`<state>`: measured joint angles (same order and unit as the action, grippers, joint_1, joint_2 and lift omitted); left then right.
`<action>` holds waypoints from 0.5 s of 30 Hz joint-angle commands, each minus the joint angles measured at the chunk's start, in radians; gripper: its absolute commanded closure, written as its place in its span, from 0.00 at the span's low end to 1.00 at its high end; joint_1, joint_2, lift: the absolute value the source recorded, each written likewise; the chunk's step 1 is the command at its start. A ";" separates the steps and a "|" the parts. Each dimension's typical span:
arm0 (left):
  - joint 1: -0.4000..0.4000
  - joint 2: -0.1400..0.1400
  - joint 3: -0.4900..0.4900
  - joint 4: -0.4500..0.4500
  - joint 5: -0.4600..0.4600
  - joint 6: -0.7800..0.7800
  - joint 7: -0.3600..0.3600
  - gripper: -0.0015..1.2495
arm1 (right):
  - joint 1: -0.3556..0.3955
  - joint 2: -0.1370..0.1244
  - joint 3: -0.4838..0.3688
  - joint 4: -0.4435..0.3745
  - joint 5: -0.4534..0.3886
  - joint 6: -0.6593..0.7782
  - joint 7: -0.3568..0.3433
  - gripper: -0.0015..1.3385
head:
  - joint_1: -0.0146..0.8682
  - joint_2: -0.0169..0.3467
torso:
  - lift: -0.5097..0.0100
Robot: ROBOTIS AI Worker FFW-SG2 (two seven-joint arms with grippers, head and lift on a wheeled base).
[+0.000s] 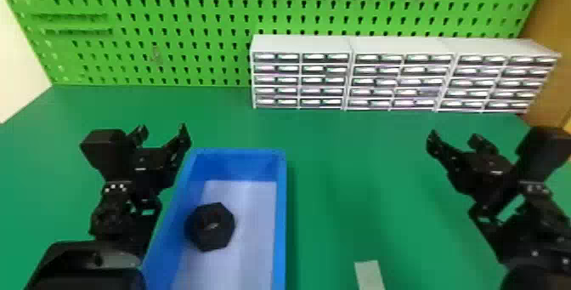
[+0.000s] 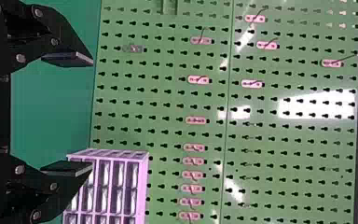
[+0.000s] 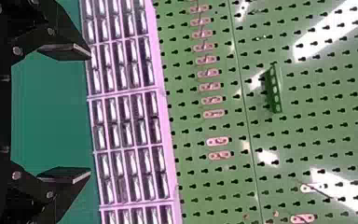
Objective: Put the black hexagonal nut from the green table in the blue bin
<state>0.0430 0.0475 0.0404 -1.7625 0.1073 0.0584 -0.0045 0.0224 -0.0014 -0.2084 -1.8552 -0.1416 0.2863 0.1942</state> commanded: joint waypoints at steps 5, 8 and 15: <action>0.003 0.000 -0.008 0.000 0.002 0.000 0.000 0.37 | 0.057 -0.015 0.077 0.014 0.076 -0.105 -0.075 0.29 | 0.76 0.20 | 0.80; 0.006 0.000 -0.013 0.000 0.000 0.000 0.000 0.37 | 0.073 -0.009 0.078 0.021 0.088 -0.134 -0.084 0.29 | 0.76 0.20 | 0.80; 0.006 0.000 -0.027 0.000 0.000 0.000 0.000 0.37 | 0.082 -0.002 0.086 0.033 0.116 -0.194 -0.107 0.29 | 0.76 0.20 | 0.80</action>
<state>0.0502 0.0475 0.0211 -1.7625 0.1079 0.0583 -0.0045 0.1017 -0.0047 -0.1288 -1.8280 -0.0381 0.1224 0.0943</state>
